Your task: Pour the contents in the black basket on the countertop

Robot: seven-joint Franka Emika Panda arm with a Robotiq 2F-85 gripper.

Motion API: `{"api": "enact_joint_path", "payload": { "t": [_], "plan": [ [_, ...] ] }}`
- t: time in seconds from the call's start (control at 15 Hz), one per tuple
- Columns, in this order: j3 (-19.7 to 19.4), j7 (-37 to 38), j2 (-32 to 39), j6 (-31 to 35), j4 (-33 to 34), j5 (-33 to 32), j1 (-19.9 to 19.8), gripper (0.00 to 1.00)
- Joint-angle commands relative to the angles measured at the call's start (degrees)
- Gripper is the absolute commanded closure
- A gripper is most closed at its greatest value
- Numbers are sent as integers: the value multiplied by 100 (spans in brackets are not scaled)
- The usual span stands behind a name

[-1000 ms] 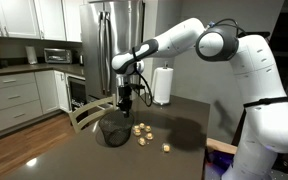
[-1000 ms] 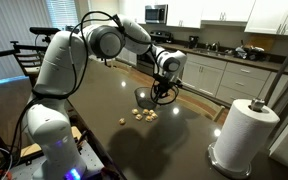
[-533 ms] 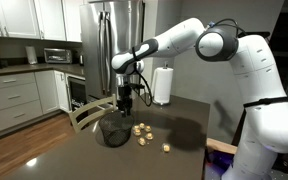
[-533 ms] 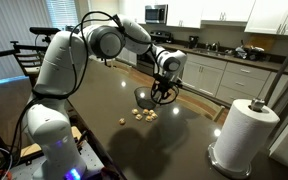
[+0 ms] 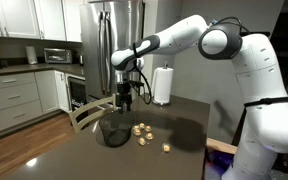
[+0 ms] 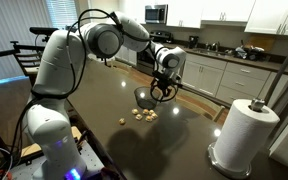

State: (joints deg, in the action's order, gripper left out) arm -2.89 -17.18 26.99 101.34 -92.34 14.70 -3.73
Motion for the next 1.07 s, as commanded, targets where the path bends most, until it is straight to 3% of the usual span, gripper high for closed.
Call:
{"api": "enact_joint_path", "payload": {
  "t": [0.0,0.53,0.87,1.0],
  "plan": [
    [51,471,-314,11,-175,-367,16,0],
    [-79,1972,-648,399,-507,-1452,250,0],
    [-75,2451,-839,634,-789,-1784,305,0],
    [-7,2225,-600,472,-501,-1612,221,0]
  ]
}}
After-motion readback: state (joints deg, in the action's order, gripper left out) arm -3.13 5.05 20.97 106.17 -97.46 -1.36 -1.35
